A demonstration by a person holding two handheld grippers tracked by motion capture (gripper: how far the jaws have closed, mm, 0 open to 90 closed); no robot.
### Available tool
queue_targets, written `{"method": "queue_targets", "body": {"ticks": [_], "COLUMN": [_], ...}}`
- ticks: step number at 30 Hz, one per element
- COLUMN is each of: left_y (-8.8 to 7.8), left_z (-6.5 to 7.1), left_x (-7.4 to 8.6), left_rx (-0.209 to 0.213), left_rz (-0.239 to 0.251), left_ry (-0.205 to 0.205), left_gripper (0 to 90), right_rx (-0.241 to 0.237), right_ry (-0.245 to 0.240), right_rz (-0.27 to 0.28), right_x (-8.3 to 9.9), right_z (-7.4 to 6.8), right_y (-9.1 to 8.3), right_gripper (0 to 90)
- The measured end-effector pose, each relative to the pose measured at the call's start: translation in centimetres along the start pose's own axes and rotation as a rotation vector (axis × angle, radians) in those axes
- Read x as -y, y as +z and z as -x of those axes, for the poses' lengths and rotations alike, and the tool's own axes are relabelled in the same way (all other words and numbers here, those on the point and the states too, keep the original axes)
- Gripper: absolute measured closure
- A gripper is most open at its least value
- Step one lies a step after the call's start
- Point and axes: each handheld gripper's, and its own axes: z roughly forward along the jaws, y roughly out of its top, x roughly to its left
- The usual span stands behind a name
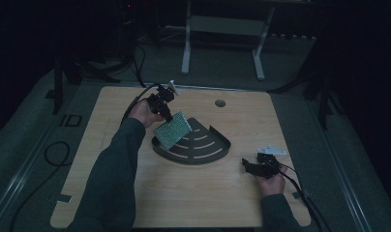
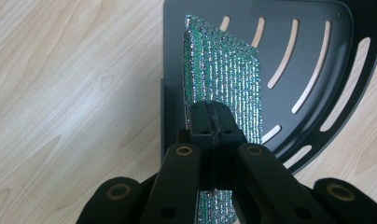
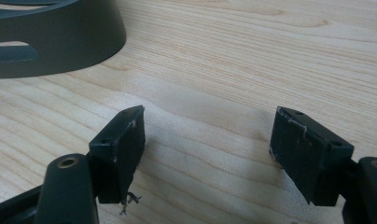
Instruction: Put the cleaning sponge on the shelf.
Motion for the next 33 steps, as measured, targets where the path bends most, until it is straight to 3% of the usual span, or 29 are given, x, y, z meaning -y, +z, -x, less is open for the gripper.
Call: {"method": "queue_targets", "body": {"ticks": [12, 25, 33], "left_y": [1.0, 2.3, 3.0], "left_z": [0.3, 0.5, 0.3], "left_x": [-0.5, -0.6, -0.3], "left_rx": [-0.027, -0.069, -0.067], "left_rz": [-0.006, -0.053, -0.070], "left_ry": [0.005, 0.023, 0.019], "left_gripper": [90.0, 90.0, 89.9], "right_rx": [-0.001, -0.002, -0.003], "right_ry": [-0.001, -0.002, -0.003], "right_rz": [0.000, -0.001, -0.001], "right_x": [0.0, 0.0, 0.0], "right_z": [0.0, 0.0, 0.0], "right_y": [0.0, 0.0, 0.0], "right_gripper": [25.7, 25.8, 25.7]}}
